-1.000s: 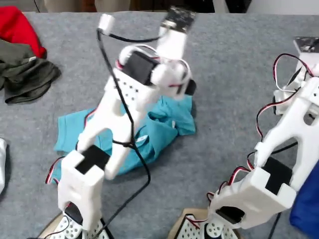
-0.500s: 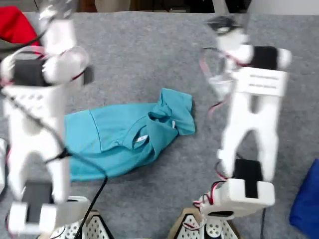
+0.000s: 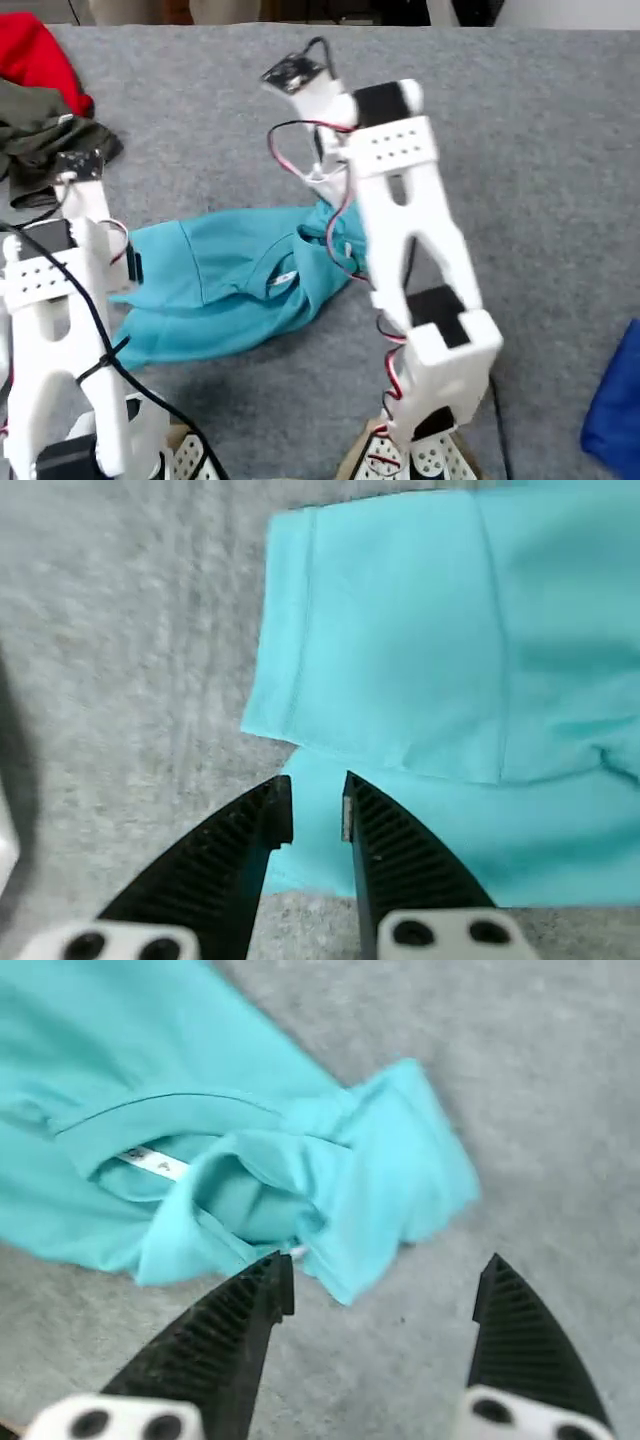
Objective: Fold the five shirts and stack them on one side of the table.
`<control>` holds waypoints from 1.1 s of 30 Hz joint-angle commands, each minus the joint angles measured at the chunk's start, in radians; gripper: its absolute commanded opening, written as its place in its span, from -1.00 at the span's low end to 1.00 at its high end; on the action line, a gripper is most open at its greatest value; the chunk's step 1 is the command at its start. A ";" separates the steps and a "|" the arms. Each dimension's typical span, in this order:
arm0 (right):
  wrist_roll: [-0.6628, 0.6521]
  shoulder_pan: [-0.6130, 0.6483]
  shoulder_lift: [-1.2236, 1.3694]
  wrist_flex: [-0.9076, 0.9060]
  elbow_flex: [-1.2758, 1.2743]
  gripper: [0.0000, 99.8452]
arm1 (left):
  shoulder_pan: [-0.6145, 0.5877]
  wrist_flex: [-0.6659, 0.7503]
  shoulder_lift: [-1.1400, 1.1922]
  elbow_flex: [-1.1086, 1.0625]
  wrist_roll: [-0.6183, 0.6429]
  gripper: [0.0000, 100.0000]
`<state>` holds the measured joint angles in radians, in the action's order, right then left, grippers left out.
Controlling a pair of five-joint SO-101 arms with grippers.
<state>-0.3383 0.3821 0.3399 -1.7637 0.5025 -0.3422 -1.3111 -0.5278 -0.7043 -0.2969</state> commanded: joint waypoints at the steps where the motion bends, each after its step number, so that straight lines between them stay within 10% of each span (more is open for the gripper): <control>1: 0.011 0.068 0.099 -0.012 0.054 -0.41 | 0.035 0.066 0.035 -0.037 -0.003 -0.81; 15: 0.012 -0.018 0.587 -0.021 0.354 -0.57 | 0.078 0.086 0.305 0.087 0.087 -0.95; 33: 0.110 -0.143 0.260 -0.017 0.367 -0.94 | 0.071 0.078 0.354 0.341 0.195 -0.96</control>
<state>-0.2355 0.2946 0.7802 -1.7637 0.8186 -0.2731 -1.2344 -0.1703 -0.4312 -0.1649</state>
